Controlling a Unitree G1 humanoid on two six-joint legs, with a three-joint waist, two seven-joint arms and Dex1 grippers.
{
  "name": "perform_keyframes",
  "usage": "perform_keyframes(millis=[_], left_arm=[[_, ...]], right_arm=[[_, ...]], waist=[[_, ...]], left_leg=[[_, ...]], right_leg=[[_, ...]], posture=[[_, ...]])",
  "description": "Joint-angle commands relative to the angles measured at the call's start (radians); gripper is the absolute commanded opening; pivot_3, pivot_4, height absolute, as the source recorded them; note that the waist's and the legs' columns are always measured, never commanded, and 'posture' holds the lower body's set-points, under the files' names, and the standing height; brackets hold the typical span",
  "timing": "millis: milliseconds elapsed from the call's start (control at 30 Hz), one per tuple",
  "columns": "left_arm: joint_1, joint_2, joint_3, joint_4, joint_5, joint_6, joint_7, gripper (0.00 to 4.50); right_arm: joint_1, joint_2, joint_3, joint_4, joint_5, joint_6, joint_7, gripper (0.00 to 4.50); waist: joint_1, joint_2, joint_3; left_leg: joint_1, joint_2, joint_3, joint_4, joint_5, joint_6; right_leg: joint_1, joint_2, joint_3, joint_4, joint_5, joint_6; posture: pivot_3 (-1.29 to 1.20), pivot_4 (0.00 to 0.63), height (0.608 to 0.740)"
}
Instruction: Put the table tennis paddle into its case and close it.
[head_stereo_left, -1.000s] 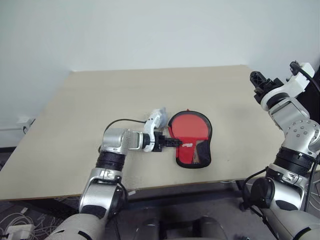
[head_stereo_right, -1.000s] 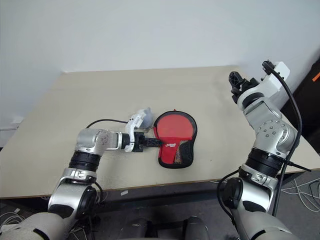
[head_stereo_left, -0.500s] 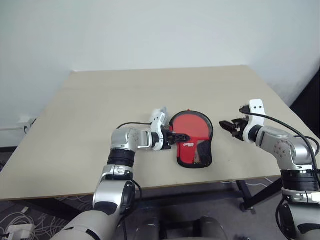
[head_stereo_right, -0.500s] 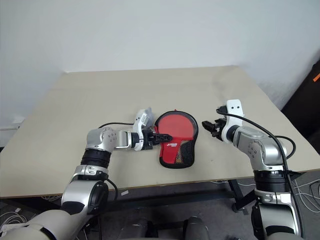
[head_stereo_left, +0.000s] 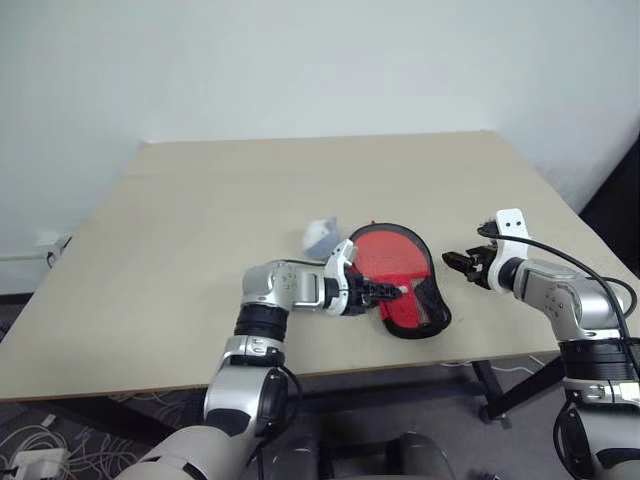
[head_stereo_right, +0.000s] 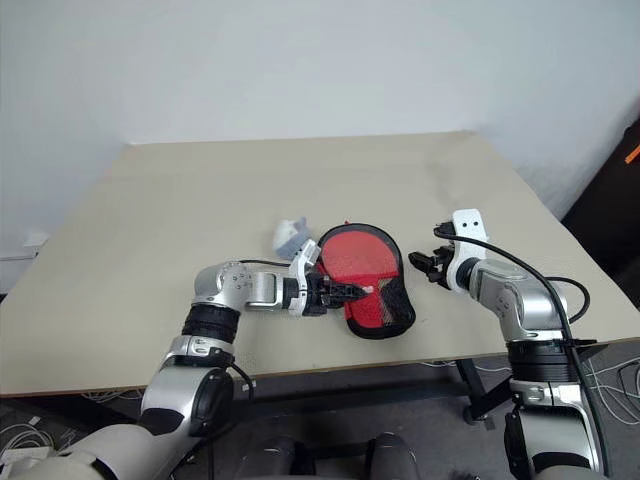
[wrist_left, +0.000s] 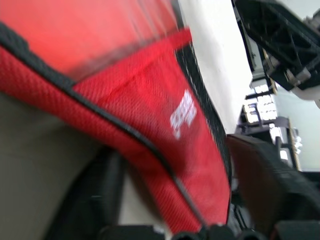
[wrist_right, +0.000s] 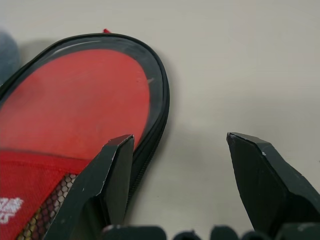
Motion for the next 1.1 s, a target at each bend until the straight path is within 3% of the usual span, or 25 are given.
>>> perform_keyframes(millis=[33, 200, 500, 767, 900, 1100], left_arm=[[-0.01, -0.002, 0.024, -0.033, -0.033, 0.006, 0.016, 1.9], [0.002, -0.005, 0.037, -0.048, -0.059, 0.032, 0.028, 0.09], [0.018, -0.03, 0.088, -0.059, -0.072, 0.099, 0.116, 0.04], [0.076, 0.015, 0.03, -0.24, -0.231, 0.283, 0.071, 0.04], [0.117, 0.159, -0.212, -0.235, -0.323, 0.286, 0.107, 0.04], [0.167, 0.245, -0.32, -0.294, -0.575, 0.286, 0.13, 0.04]], right_arm=[[-0.027, 0.004, -0.044, -0.002, -0.017, -0.031, -0.017, 3.22], [-0.05, 0.013, -0.064, 0.045, -0.044, -0.053, -0.047, 3.22], [-0.068, 0.034, -0.082, 0.053, -0.055, -0.083, -0.041, 3.22], [-0.091, 0.043, -0.089, 0.06, -0.058, -0.098, -0.025, 3.22], [-0.103, 0.045, -0.084, 0.068, -0.063, -0.101, -0.022, 3.22], [-0.115, 0.05, -0.056, 0.077, -0.084, -0.123, -0.01, 3.22]], waist=[[0.0, 0.0, 0.0], [0.0, 0.0, 0.0], [0.0, 0.0, 0.0], [0.0, 0.0, 0.0], [-0.001, 0.0, 0.0], [0.0, 0.0, 0.0]], left_leg=[[0.0, 0.0, 0.0, 0.0, 0.0, 0.0], [0.0, 0.0, 0.0, 0.0, 0.0, 0.0], [0.0, 0.0, 0.0, 0.0, 0.0, 0.0], [0.0, 0.0, 0.001, 0.0, 0.0, 0.0], [0.0, 0.0, 0.001, 0.0, 0.0, 0.0], [0.0, 0.001, 0.001, 0.0, 0.0, -0.001]], right_leg=[[0.0, 0.0, 0.0, 0.0, 0.0, 0.0], [0.0, 0.0, 0.0, 0.0, 0.0, 0.0], [0.0, 0.0, 0.0, 0.0, 0.0, 0.0], [-0.001, 0.0, 0.001, 0.0, 0.0, 0.0], [0.0, 0.0, 0.001, 0.0, 0.001, -0.002], [-0.001, 0.001, 0.002, 0.001, 0.002, -0.003]], posture=[[0.0, 0.0, 0.724], [0.0, 0.0, 0.724], [0.0, 0.0, 0.724], [0.0, 0.0, 0.724], [0.0, 0.0, 0.724], [0.0, 0.0, 0.724]])
